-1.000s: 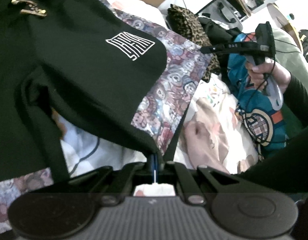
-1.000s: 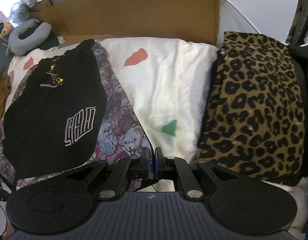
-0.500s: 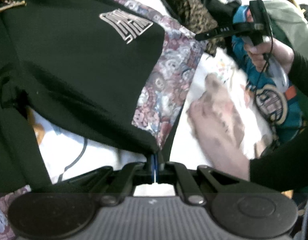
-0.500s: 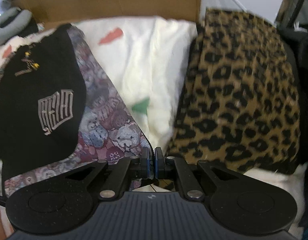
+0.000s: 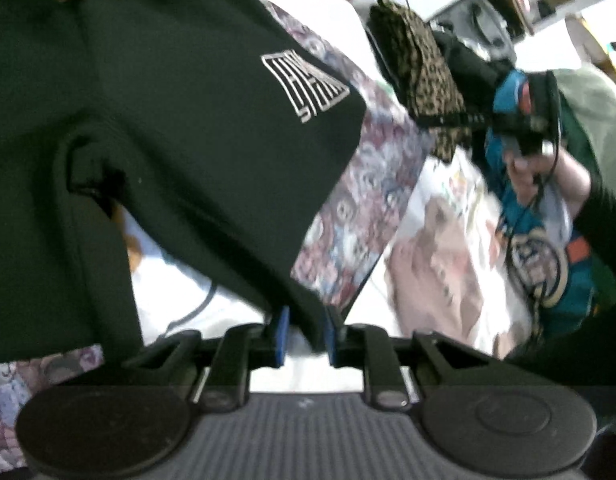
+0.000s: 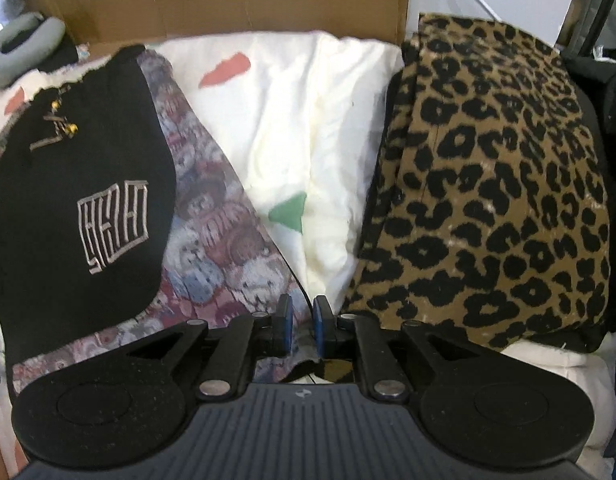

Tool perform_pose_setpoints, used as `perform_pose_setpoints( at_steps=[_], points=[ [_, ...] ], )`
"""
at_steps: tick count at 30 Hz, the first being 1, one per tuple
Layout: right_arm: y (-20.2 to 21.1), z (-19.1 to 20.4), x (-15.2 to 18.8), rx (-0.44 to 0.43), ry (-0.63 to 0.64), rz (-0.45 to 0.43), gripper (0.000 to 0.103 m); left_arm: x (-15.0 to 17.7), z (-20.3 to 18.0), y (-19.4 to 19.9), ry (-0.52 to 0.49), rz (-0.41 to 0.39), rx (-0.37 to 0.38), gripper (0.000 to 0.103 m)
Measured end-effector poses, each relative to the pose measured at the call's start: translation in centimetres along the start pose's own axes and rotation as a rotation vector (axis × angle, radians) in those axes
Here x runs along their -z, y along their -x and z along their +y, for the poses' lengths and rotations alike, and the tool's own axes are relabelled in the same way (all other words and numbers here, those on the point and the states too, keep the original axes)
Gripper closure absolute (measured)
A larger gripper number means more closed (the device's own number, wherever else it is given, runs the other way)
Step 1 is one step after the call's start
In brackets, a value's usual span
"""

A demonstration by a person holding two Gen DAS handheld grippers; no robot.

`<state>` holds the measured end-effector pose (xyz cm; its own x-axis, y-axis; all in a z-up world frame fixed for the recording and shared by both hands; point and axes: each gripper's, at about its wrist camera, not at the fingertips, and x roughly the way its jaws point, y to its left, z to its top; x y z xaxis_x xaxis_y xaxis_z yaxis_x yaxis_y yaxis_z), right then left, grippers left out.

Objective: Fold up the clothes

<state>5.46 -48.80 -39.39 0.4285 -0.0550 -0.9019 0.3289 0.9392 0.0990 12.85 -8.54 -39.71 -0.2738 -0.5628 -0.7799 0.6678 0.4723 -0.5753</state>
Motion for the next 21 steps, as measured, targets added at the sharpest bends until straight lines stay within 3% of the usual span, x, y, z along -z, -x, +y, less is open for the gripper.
perform_pose_setpoints(
  at_steps=[3, 8, 12, 15, 19, 21],
  points=[
    [-0.1, 0.4, -0.4, 0.002, 0.017, -0.020, 0.092, -0.5, 0.5, -0.9, 0.069, -0.011, -0.011, 0.084],
    [-1.4, 0.7, 0.0, 0.016, 0.030, 0.011, 0.092, -0.5, 1.1, -2.2, 0.170, -0.030, 0.039, 0.084],
    [-2.5, 0.5, 0.9, 0.032, 0.038, 0.026, 0.092, -0.3, 1.0, -3.0, 0.161, -0.016, 0.051, 0.101],
    [-2.9, 0.4, 1.0, 0.032, 0.043, 0.024, 0.092, -0.2, 0.9, -2.9, 0.152, -0.013, 0.095, 0.102],
    [-3.0, 0.3, 1.1, 0.030, 0.047, 0.022, 0.091, -0.1, 2.2, -1.7, 0.212, -0.022, 0.216, 0.102],
    [-3.1, 0.3, 1.2, 0.028, 0.046, 0.020, 0.091, -0.1, 2.6, -2.0, 0.196, 0.011, 0.178, 0.102]
  ],
)
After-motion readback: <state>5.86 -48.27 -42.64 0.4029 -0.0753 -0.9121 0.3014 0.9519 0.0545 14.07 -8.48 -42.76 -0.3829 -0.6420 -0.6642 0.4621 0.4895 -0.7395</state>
